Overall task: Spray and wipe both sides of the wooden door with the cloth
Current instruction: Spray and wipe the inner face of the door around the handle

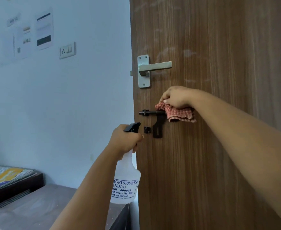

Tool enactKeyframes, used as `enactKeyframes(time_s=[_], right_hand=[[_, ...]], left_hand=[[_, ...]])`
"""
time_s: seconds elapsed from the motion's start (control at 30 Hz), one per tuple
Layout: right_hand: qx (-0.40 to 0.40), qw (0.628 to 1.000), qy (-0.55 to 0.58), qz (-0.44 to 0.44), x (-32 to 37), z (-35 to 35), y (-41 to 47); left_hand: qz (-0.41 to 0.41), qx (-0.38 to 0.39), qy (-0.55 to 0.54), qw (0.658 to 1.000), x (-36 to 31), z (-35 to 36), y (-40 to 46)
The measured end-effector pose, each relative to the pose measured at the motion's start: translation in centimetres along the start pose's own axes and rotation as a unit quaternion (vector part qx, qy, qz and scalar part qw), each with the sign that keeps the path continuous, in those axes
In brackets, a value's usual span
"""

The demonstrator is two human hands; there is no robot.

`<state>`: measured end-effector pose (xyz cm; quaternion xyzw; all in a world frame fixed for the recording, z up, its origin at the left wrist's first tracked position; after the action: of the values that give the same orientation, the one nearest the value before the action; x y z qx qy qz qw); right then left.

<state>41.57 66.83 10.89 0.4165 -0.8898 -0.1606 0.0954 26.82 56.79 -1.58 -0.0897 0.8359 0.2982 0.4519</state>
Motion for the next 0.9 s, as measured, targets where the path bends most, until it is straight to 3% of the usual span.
enactKeyframes(time_s=[0.07, 0.17, 0.23, 0.3, 0.37, 0.43, 0.57, 0.67, 0.73, 0.8, 0.83, 0.9], right_hand=[[-0.082, 0.989, 0.122, 0.005, -1.5, 0.6, -0.6], [-0.326, 0.907, 0.267, 0.034, -4.9, 2.0, -2.6], [-0.473, 0.850, 0.230, 0.002, -5.2, 3.4, -5.2], [-0.536, 0.832, 0.127, -0.065, -3.2, 5.6, -6.8], [-0.496, 0.859, -0.007, -0.125, 0.1, 8.7, -6.3], [-0.412, 0.894, -0.121, -0.126, 2.8, 12.2, -4.4], [-0.341, 0.932, -0.122, -0.031, 3.2, 16.2, -2.2], [-0.339, 0.927, -0.150, -0.058, 2.9, 20.1, -3.1], [-0.285, 0.902, -0.254, -0.202, 3.6, 23.9, -4.1], [-0.201, 0.851, -0.354, -0.332, 2.9, 25.8, -5.5], [-0.192, 0.838, -0.374, -0.347, 1.7, 25.0, -5.8], [-0.247, 0.856, -0.360, -0.277, -1.3, 20.8, -5.7]], left_hand=[[-0.009, 0.025, 0.007, 1.000, 0.8, 0.8, 0.2], [-0.014, 0.035, 0.021, 0.999, 1.6, 1.6, 0.7], [-0.016, 0.032, 0.023, 0.999, 2.0, 1.7, 0.9], [-0.016, 0.023, 0.006, 1.000, 2.3, 1.5, 1.0], [-0.017, 0.007, -0.025, 1.000, 2.5, 1.0, 1.0], [-0.021, -0.015, -0.045, 0.999, 2.7, 0.4, 0.9], [-0.013, -0.054, -0.041, 0.998, 2.8, -0.6, 0.6], [-0.012, -0.062, -0.048, 0.997, 3.0, -0.8, 0.3], [-0.017, -0.058, -0.053, 0.997, 3.2, -0.6, 0.0], [-0.019, -0.054, -0.048, 0.997, 3.3, -0.3, -0.1], [-0.021, -0.053, -0.047, 0.997, 3.4, -0.3, -0.2], [-0.023, -0.051, -0.041, 0.998, 3.5, -0.4, -0.3]])
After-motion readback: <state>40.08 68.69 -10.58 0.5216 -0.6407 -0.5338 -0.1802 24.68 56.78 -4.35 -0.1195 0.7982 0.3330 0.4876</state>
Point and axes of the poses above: each hand's wrist, its own y-axis towards the middle knuckle, its own z-axis out of the palm, x = y × z, the point moved 7 cm from there along y, towards the middle knuckle, and after that the axes turned 10 degrees about x, right-handed, at the moved point
